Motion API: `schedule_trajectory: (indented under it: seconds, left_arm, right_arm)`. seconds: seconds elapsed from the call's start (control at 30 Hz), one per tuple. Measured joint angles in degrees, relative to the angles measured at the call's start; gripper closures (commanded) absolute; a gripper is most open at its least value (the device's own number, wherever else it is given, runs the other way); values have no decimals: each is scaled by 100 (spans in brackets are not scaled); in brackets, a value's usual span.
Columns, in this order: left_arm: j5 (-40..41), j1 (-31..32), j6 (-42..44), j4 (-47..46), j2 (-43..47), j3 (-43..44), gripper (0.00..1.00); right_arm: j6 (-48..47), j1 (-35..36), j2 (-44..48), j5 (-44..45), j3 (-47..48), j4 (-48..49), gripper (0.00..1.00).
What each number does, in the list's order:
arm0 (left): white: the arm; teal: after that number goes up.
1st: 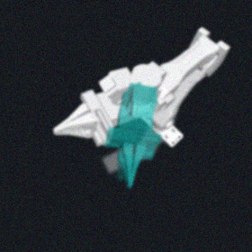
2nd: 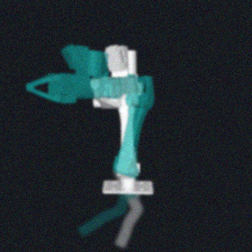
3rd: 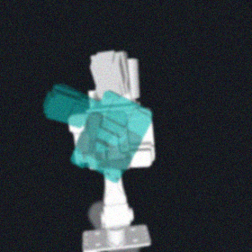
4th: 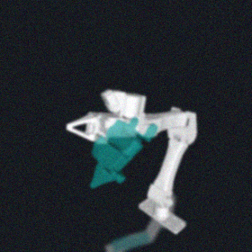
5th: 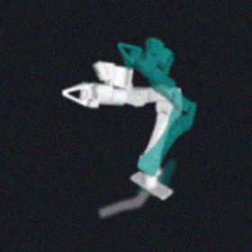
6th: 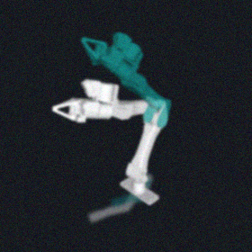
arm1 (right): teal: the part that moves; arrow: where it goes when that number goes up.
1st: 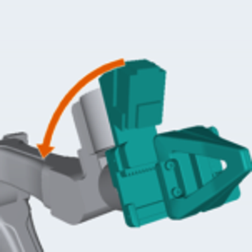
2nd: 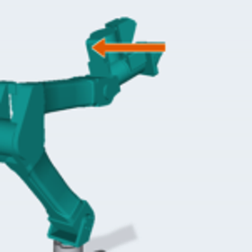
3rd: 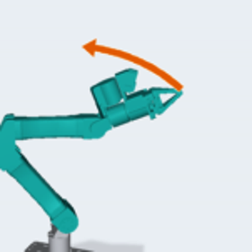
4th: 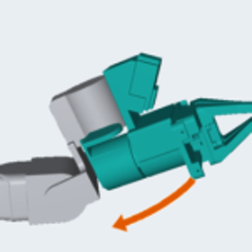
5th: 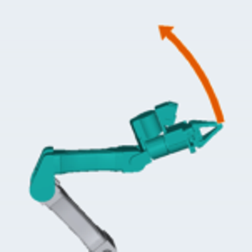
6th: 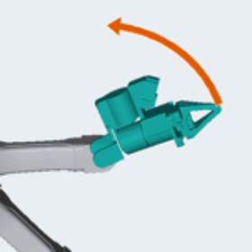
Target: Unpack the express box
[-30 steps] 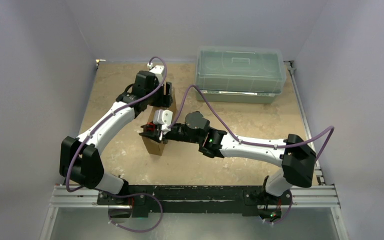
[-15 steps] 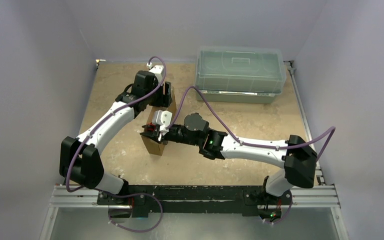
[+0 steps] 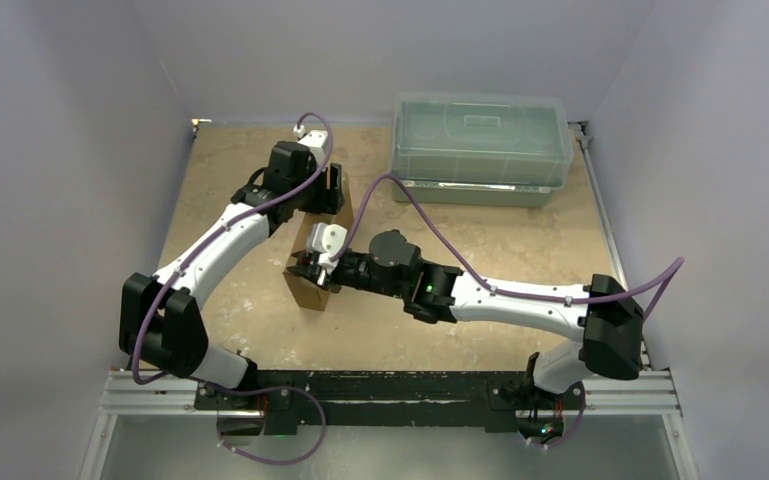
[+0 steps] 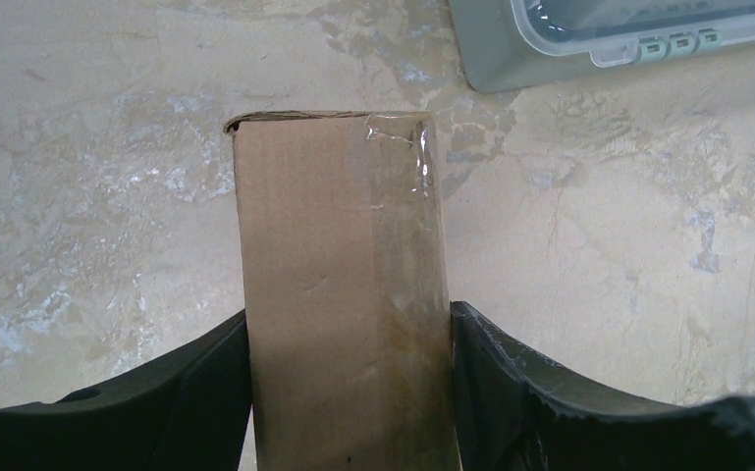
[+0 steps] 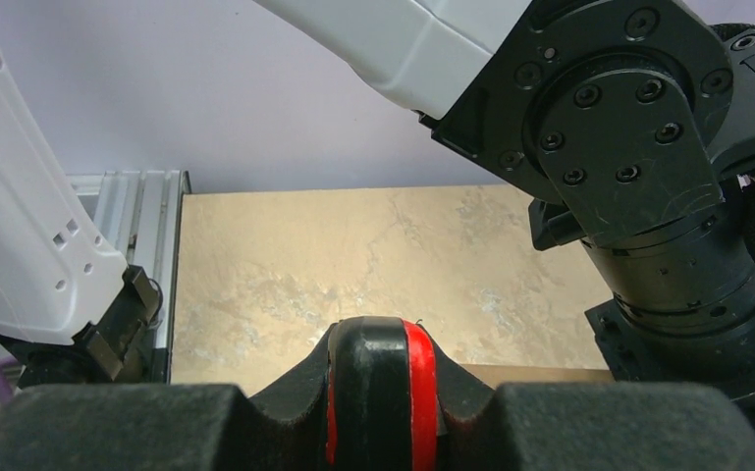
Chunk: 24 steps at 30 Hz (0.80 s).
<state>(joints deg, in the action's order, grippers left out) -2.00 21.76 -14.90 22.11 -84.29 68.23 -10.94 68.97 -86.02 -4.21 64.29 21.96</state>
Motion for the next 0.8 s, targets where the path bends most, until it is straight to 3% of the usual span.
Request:
schedule_trajectory:
  seconds: [0.8]
  left_arm:
    - [0,-7,81,0,-2,0,61]
  right_arm:
    - [-118,68,-44,223,55,-236,100]
